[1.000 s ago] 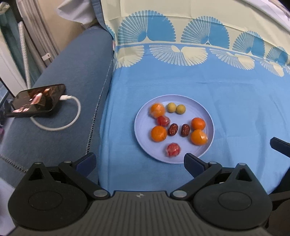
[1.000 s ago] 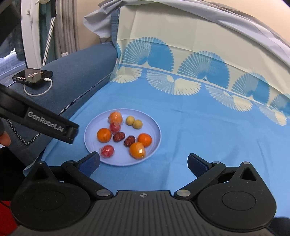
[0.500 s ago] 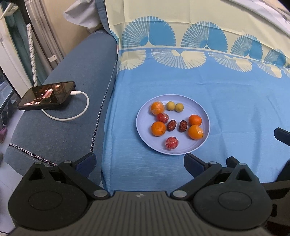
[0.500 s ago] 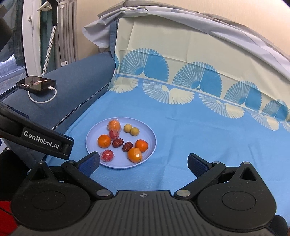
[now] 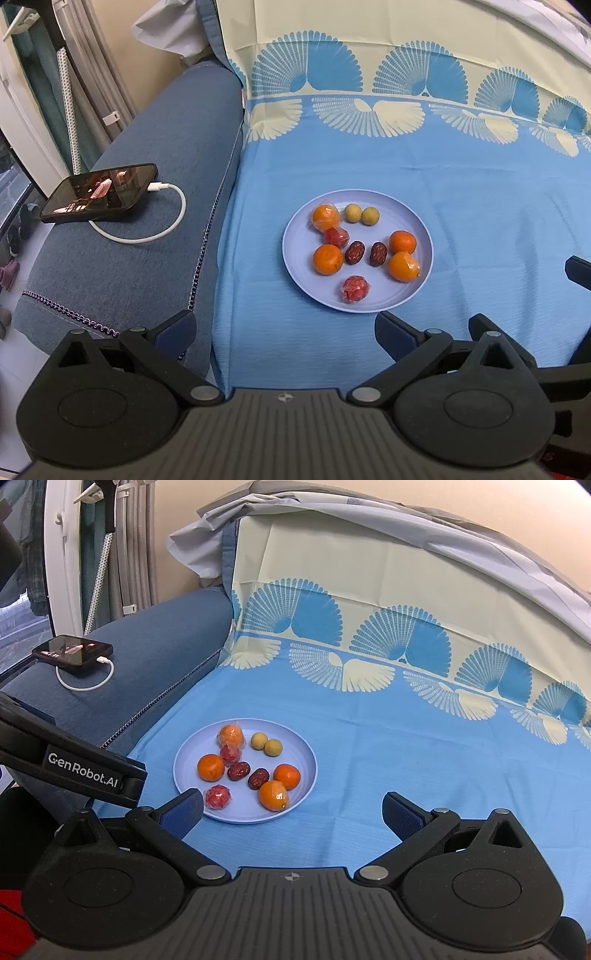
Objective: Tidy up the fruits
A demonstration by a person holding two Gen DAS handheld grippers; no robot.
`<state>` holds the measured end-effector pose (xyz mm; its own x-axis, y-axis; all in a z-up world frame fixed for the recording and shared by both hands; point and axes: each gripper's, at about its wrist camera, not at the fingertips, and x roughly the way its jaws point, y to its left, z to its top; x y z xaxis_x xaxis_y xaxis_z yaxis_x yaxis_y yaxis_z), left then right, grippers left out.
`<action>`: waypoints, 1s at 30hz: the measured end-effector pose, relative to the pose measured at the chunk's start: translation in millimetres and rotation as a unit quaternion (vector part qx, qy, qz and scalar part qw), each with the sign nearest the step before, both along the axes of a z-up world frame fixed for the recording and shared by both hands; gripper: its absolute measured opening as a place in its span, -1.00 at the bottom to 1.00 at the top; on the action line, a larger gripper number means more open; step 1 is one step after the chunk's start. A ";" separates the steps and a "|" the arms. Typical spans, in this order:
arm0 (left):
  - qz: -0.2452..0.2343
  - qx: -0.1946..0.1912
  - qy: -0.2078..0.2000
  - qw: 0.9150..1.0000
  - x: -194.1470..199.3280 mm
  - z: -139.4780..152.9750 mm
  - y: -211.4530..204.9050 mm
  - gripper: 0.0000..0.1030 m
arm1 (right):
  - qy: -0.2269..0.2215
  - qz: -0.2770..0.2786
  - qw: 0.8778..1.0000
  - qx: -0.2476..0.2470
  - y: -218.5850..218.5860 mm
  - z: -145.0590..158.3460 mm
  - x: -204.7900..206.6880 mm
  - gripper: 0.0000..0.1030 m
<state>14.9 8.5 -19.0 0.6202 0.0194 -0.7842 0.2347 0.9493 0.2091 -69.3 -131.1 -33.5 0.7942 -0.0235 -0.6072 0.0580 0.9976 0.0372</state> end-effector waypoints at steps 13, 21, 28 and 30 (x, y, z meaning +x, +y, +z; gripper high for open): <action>0.000 0.010 0.003 1.000 1.8 -4.1 0.3 0.99 | 0.002 -0.003 1.000 0.001 0.2 -1.7 1.3 0.99; 0.000 0.011 0.003 1.000 0.9 -4.7 0.4 0.99 | 0.002 -0.003 1.000 0.002 -0.1 -1.8 1.5 0.99; 0.001 0.012 0.003 1.000 0.1 -6.8 0.5 0.99 | 0.002 -0.003 1.000 0.002 -0.4 -2.0 1.4 0.99; 0.002 0.013 0.004 1.000 0.7 -7.5 -0.1 0.99 | 0.003 -0.003 1.000 0.002 -0.6 -1.8 1.4 0.99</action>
